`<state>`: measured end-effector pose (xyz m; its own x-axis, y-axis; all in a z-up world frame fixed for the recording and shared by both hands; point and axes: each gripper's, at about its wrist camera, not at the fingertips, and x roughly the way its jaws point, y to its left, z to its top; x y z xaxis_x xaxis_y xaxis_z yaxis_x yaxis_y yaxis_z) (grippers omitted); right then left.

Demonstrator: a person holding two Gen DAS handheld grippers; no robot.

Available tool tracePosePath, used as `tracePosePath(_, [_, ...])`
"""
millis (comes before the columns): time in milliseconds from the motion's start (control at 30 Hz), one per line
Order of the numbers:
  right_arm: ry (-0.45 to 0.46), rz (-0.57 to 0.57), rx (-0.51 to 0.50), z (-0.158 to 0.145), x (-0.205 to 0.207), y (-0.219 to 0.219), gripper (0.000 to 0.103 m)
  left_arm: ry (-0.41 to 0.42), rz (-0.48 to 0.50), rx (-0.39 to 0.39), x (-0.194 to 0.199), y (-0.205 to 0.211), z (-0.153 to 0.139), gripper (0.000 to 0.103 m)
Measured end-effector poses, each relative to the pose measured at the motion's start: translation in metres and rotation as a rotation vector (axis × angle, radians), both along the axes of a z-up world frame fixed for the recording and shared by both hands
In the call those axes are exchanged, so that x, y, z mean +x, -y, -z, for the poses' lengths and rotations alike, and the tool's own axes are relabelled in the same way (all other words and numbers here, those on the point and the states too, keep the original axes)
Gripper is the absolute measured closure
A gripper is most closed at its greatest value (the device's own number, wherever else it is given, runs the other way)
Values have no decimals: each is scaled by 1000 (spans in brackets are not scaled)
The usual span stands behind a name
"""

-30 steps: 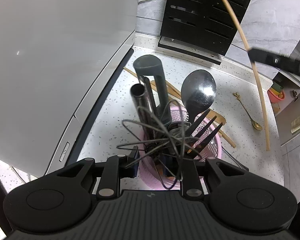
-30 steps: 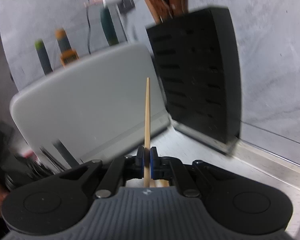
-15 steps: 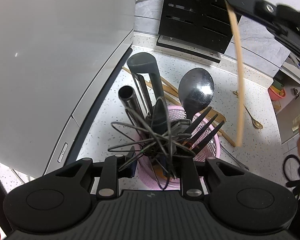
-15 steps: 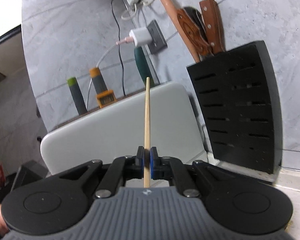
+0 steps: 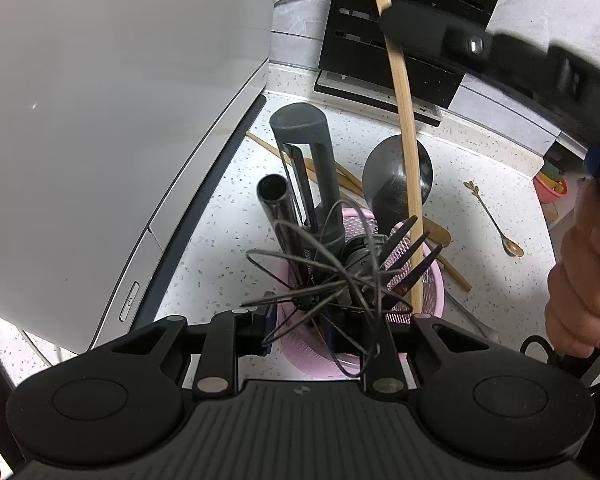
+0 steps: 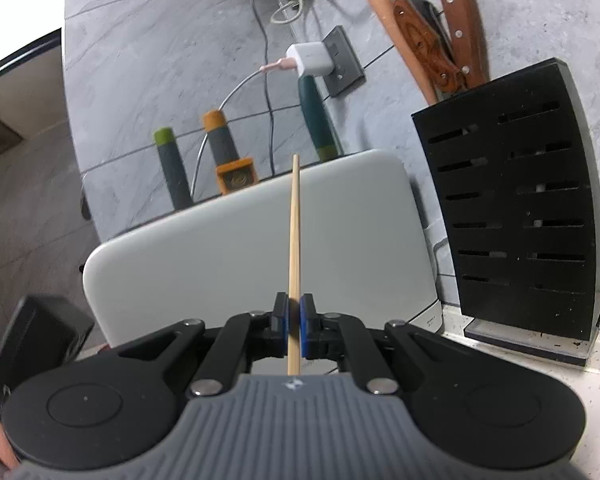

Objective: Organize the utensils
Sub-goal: 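Lift the chopstick and lower it into the pink mesh cup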

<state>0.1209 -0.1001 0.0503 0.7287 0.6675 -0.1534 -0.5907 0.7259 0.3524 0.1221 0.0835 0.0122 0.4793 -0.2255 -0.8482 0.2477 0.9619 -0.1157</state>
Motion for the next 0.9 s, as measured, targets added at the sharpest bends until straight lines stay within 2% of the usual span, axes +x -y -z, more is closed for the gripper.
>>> tracePosePath(600, [-40,-197,-201,23,-28,6,101,1,-5,2,-1,-1,-2,77])
tracePosePath(900, [-57,-216,-229,29,-28,5,102,0,-4,4,-1,0,-2,77])
